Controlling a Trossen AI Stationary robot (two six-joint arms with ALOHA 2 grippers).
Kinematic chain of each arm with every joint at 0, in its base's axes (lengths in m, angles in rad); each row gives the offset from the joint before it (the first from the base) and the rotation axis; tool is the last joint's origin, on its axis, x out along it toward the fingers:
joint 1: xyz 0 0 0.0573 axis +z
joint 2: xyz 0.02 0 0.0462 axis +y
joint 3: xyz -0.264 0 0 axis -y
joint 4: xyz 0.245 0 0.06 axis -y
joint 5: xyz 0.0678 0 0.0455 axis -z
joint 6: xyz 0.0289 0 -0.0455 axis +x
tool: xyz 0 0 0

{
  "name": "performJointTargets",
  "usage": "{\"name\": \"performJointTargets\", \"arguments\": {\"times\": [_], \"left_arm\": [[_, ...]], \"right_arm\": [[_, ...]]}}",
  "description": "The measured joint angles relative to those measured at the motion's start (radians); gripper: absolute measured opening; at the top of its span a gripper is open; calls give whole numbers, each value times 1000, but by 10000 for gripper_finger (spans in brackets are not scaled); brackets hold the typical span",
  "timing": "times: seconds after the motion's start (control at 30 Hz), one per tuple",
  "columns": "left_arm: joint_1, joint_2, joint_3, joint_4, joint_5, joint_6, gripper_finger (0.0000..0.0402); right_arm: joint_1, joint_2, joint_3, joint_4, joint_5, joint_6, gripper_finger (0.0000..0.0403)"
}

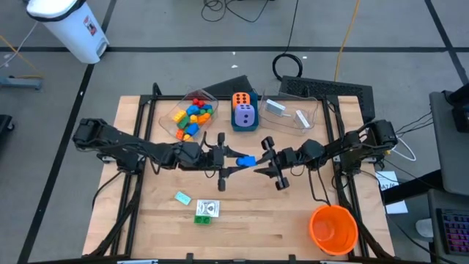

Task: Pick & Place Toys
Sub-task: Put the blue game piece into the left transparent bin

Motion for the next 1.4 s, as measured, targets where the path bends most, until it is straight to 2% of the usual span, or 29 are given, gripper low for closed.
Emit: {"name": "performJointTargets", "arguments": {"times": [0.1,0.3,0.43,0.6,0.77,1.0,1.27,1.4], "left_arm": [[1,-18,0,-31,-14,-3,135],[1,-131,0,-225,-93,-12,150],[14,-234,0,-408,-177,-40,138],[93,-334,0,-651,-239,-143,143],[214,-376,1,-856,-239,-220,151],[410,-374,0,-1093,-224,-277,134],[604,-377,0,-1258,-113,-296,155],[686,-382,-21,-1302,-73,-295,143]], "right_arm": [[-2,-1,0,1,2,14,104],[-23,-3,0,-9,0,29,158],[-40,-2,0,-33,0,58,174],[-54,-2,0,-70,1,77,177],[-60,-2,0,-104,7,74,170],[-59,-2,0,-114,5,72,171],[-59,-2,0,-139,5,89,167],[-59,-2,0,-144,5,96,170]]}}
